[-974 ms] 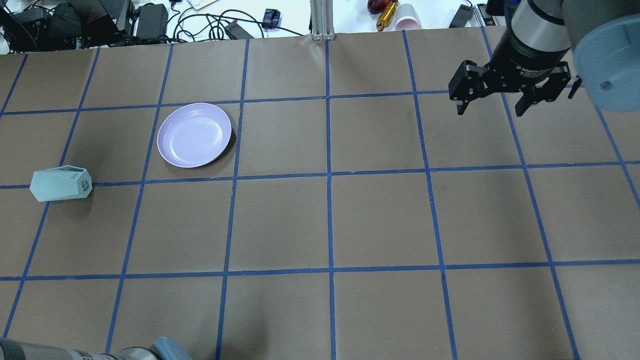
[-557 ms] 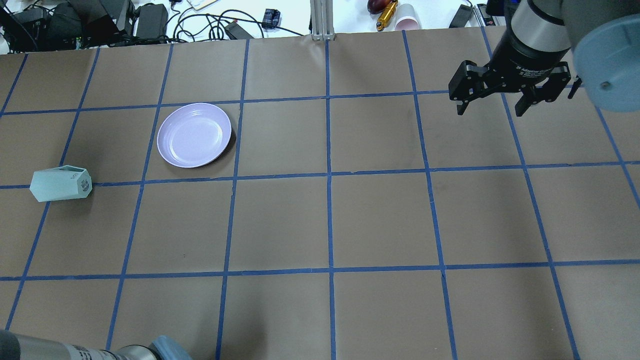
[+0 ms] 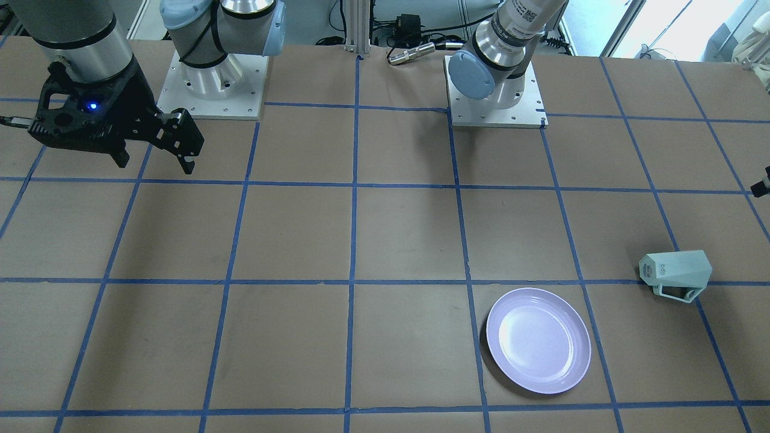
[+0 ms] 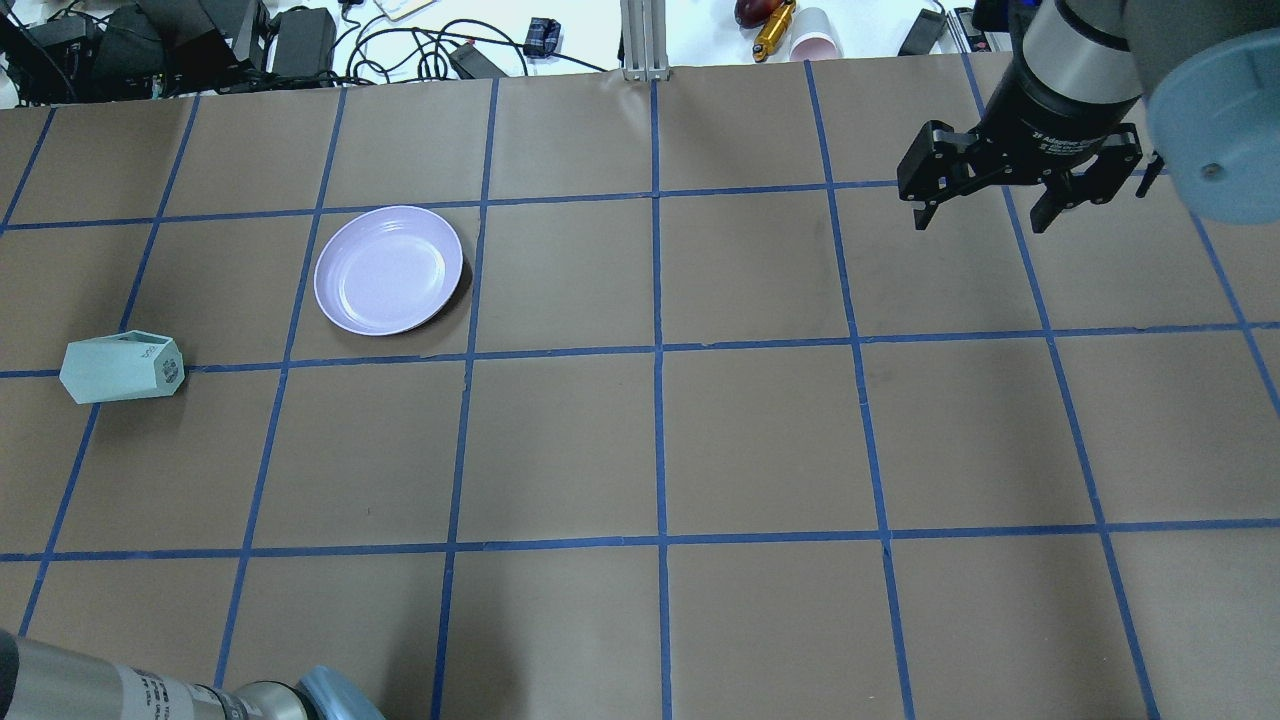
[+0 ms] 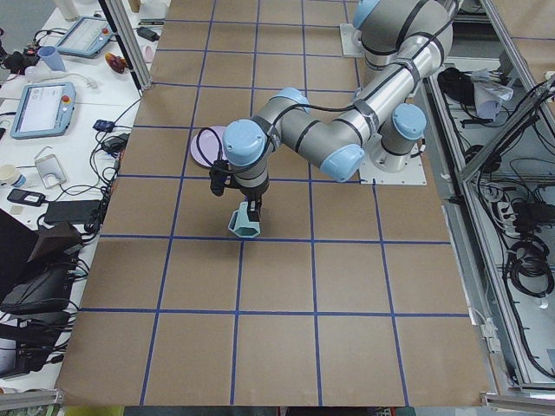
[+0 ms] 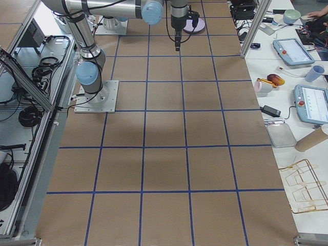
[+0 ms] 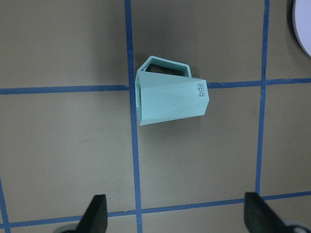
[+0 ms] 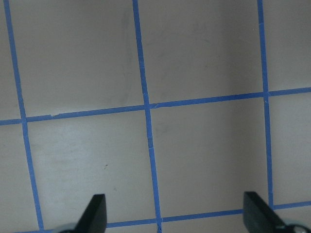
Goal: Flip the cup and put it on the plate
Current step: 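Lower the left gripper over the teal mug's open end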
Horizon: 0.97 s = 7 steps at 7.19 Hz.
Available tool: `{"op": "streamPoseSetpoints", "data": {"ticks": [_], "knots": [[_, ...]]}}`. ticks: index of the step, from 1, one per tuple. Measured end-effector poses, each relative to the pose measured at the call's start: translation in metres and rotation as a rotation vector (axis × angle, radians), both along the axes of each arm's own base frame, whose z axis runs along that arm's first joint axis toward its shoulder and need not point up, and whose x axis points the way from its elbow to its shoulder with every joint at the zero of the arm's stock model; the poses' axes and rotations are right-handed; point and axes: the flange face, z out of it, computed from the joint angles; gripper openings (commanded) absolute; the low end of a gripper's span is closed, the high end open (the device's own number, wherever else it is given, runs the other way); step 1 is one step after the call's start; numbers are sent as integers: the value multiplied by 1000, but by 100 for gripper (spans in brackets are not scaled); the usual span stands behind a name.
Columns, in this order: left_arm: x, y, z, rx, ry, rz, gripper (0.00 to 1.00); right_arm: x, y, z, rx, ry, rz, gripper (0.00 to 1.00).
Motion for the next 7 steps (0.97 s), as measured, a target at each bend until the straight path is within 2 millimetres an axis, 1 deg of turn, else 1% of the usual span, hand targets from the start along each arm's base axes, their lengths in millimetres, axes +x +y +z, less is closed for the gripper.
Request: {"op": "streamPoseSetpoints", "data": {"ticks": [2,7], "knots": [[18,-1,-19,-9,26,-9,100,0,0,0,0,0,0,100],[54,-3,-63,-69,115,-1,100,0,0,0,0,0,0,100]]}}
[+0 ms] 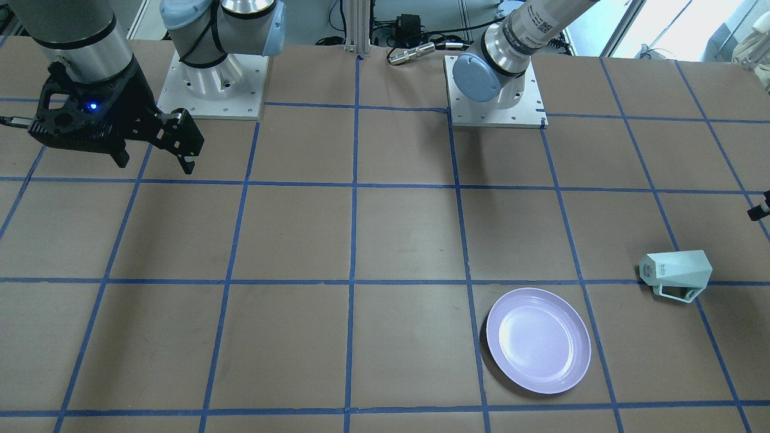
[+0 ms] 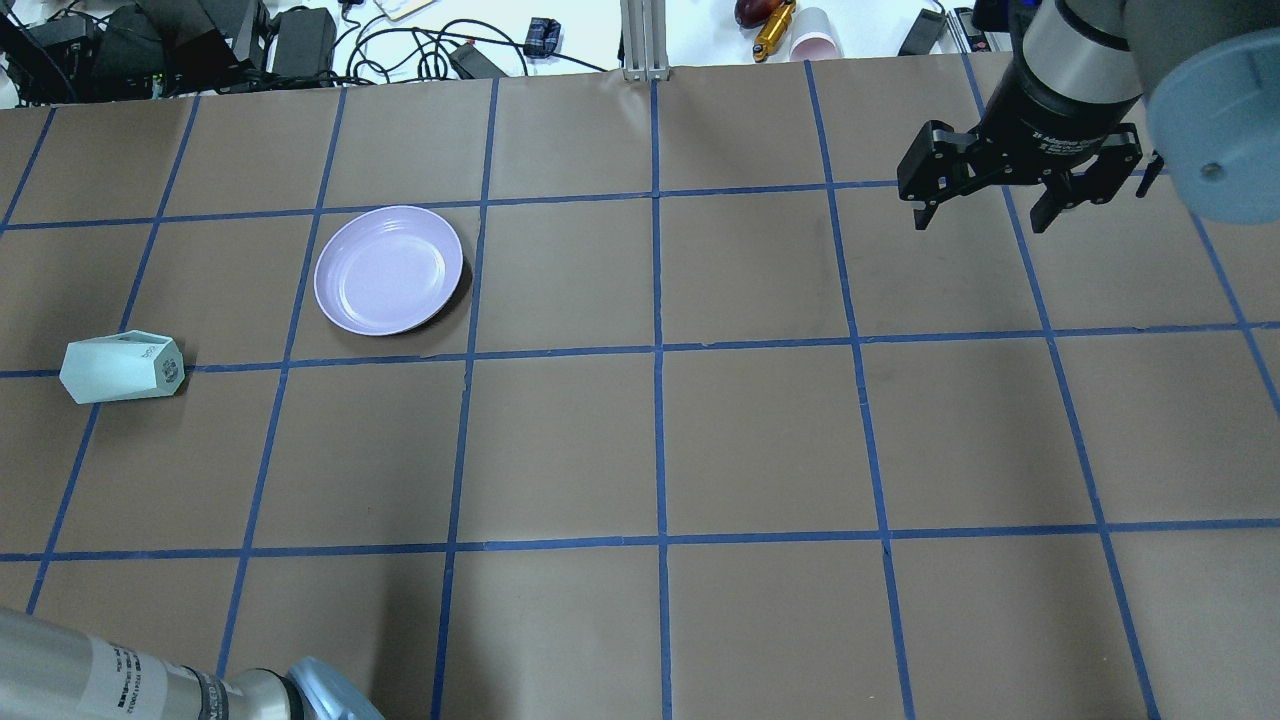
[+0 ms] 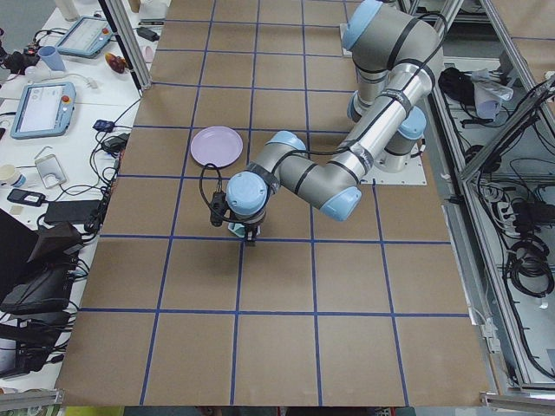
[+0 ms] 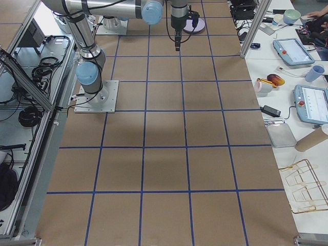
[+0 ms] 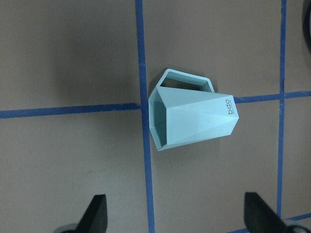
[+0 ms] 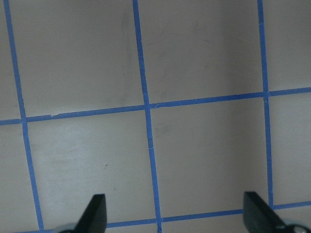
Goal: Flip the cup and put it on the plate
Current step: 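Lower the left gripper over the teal mug's open end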
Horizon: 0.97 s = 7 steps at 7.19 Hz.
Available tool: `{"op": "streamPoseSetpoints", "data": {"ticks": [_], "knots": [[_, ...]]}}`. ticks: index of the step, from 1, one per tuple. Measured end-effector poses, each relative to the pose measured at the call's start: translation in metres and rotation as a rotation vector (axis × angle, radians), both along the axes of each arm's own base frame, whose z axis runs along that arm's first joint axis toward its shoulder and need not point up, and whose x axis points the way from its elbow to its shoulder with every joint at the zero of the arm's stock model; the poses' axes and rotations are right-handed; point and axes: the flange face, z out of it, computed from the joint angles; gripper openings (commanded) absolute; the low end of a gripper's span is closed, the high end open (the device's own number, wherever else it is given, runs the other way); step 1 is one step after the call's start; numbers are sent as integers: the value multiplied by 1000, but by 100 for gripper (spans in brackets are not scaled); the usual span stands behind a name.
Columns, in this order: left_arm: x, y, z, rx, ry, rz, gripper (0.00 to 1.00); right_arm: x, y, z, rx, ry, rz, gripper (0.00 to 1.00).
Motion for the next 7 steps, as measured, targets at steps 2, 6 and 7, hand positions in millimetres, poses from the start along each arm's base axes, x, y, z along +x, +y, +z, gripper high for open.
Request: {"op": "streamPoseSetpoints", "data": {"ticks": [2,6,7], "knots": [[18,-1,-20,-25,45,18,100,0,0,0,0,0,0,100],[44,6,-66,-67,166,76,100,0,0,0,0,0,0,100],[46,7,-75,-74,197,81,100,0,0,0,0,0,0,100]]}}
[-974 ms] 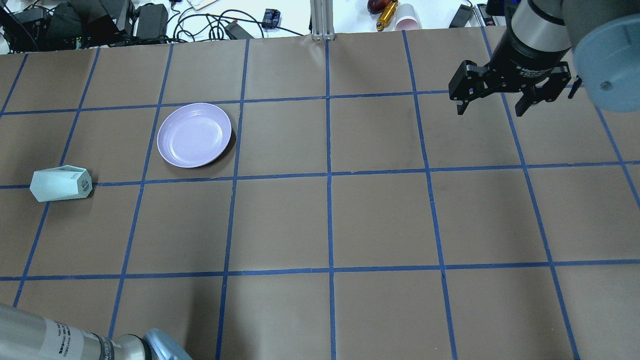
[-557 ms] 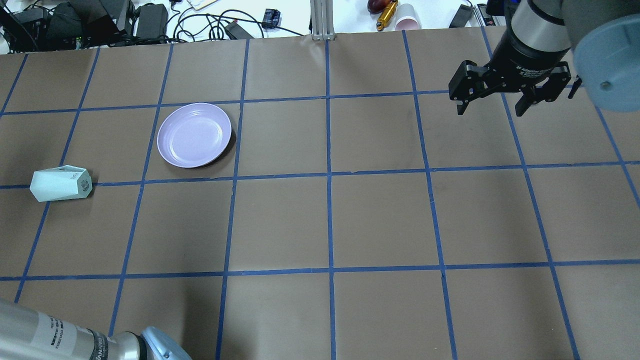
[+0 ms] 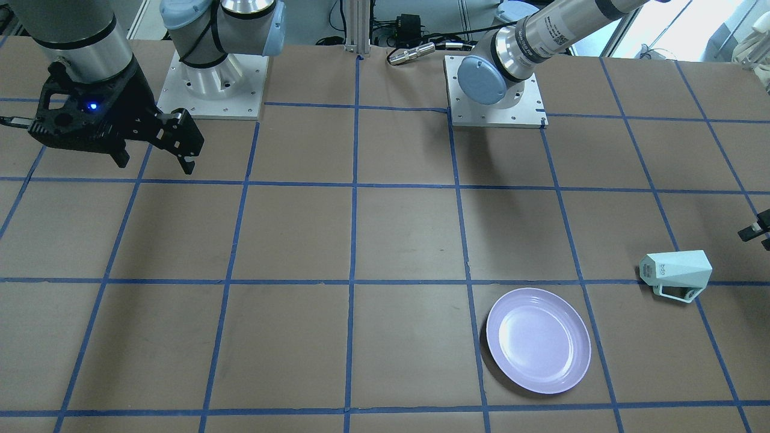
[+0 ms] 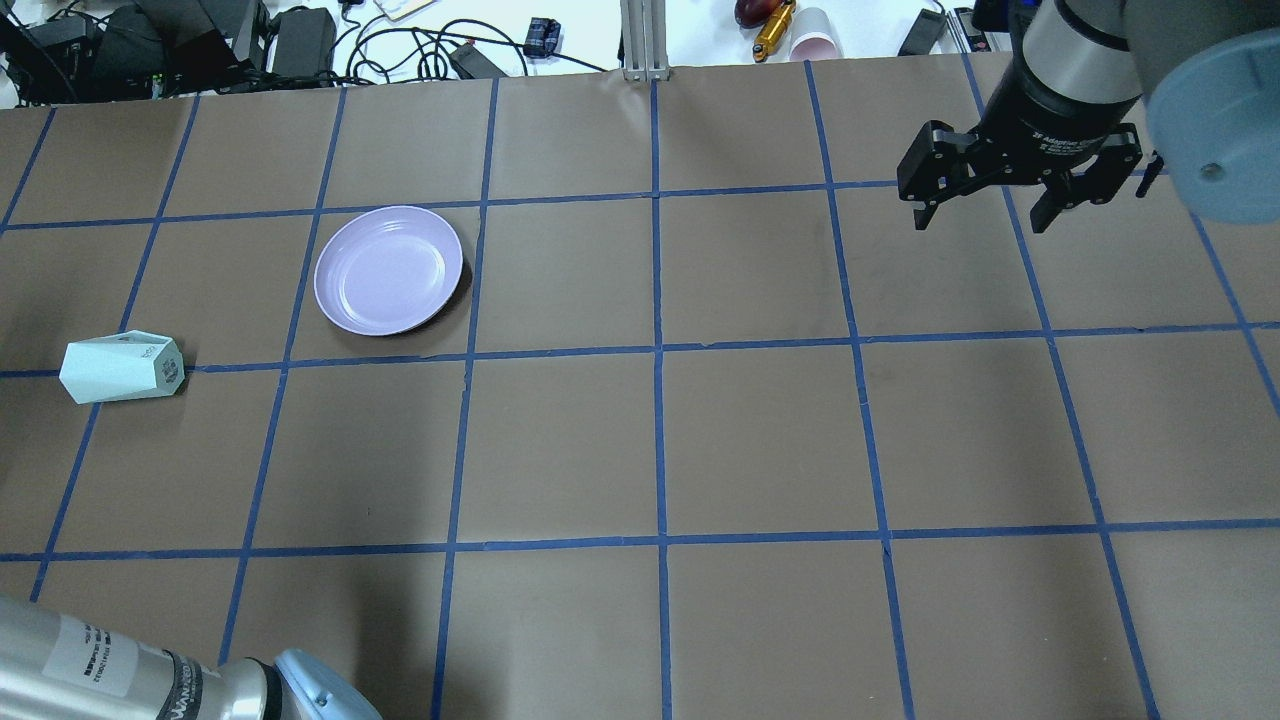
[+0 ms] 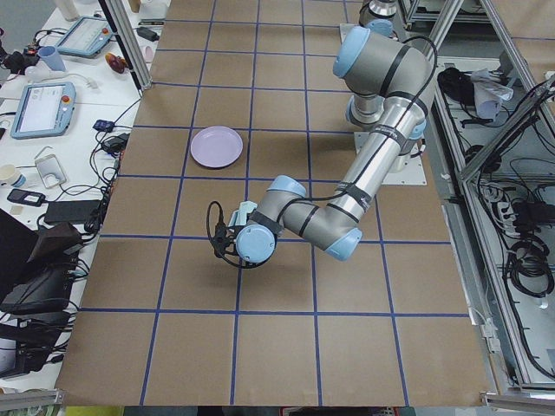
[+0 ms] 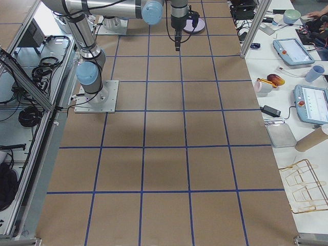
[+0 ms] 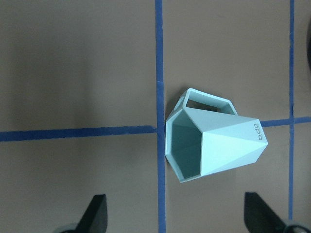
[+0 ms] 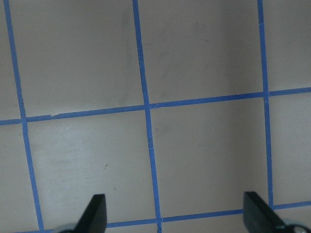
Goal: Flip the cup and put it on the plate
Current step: 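Lower the left gripper over the teal mug's open end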
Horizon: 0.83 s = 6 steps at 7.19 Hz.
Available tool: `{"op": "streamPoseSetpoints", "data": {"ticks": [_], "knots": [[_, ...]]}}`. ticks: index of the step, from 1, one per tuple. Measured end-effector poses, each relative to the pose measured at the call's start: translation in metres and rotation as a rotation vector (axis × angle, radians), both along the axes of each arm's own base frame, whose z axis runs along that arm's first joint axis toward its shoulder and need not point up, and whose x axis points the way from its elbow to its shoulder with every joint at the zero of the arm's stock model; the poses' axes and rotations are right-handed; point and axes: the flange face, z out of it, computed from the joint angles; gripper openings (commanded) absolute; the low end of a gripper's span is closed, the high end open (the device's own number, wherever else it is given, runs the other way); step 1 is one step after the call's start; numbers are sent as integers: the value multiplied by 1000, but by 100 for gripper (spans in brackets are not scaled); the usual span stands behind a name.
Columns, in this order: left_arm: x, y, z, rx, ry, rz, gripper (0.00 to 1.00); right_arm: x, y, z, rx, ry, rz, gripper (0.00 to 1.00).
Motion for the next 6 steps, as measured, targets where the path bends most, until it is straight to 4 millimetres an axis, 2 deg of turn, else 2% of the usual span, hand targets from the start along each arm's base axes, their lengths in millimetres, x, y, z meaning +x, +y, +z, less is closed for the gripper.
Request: {"op": "streamPoseSetpoints", "data": {"ticks": [3,6], "knots": [[15,7,-20,-18,119,37,100,0,0,0,0,0,0,100],[23,3,-36,-28,217,65,100,0,0,0,0,0,0,100]]}}
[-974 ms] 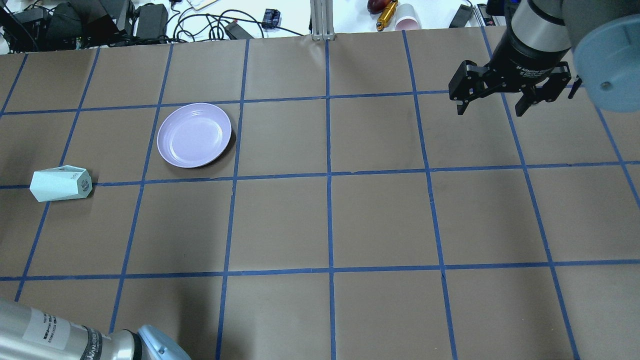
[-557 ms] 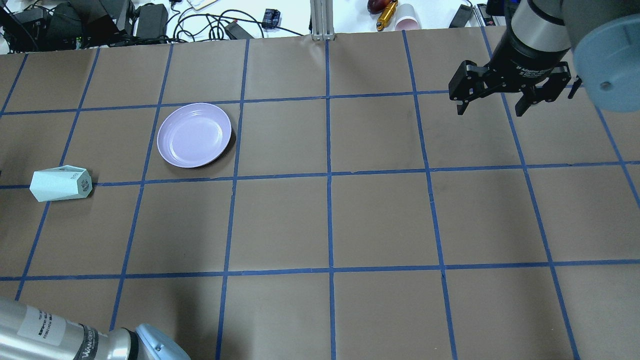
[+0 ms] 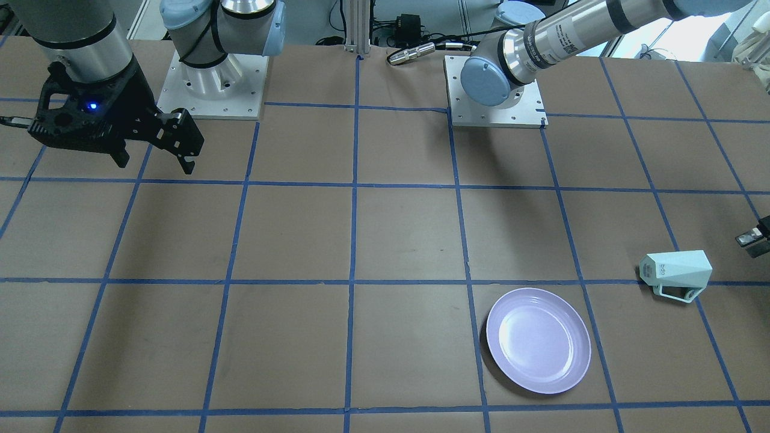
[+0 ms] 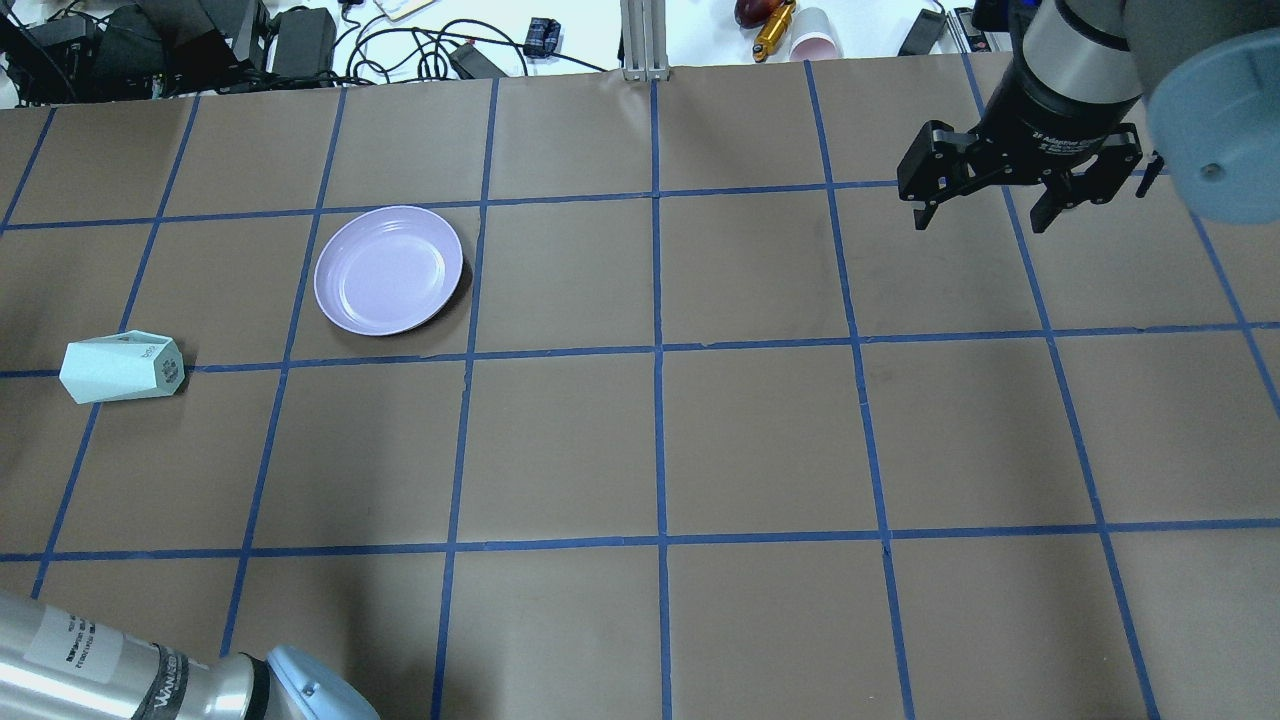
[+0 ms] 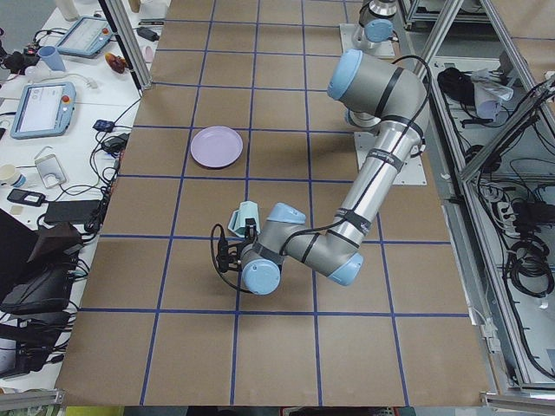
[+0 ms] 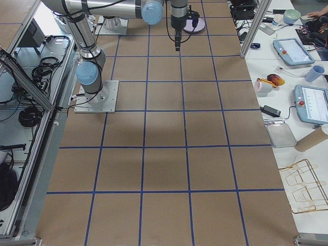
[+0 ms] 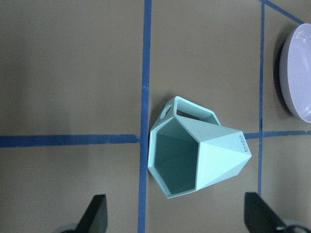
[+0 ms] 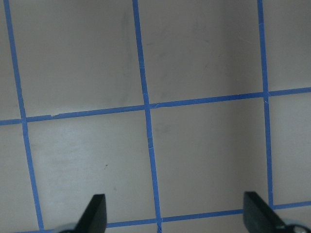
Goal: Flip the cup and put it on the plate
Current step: 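Lower the left gripper over the teal mug's open end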
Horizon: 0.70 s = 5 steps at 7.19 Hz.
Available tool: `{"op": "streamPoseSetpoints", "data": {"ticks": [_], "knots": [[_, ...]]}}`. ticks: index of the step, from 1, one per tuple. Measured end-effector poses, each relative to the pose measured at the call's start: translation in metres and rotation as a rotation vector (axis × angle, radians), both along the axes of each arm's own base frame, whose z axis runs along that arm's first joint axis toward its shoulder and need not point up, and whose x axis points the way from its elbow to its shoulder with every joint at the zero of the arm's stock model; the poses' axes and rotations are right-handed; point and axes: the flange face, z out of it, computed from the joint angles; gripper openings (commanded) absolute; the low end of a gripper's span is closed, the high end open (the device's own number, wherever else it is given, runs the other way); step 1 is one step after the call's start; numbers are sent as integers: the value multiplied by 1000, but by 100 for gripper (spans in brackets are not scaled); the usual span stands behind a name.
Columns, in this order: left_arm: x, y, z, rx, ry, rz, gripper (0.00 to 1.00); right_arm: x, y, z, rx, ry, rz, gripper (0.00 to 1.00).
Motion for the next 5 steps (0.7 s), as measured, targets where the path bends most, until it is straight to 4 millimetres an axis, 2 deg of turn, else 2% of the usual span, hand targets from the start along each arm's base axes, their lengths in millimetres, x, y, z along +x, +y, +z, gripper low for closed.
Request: {"op": "streamPoseSetpoints", "data": {"ticks": [5], "knots": [[-6,-6,-37,-29,146,44,100,0,0,0,1,0,0,100]]}}
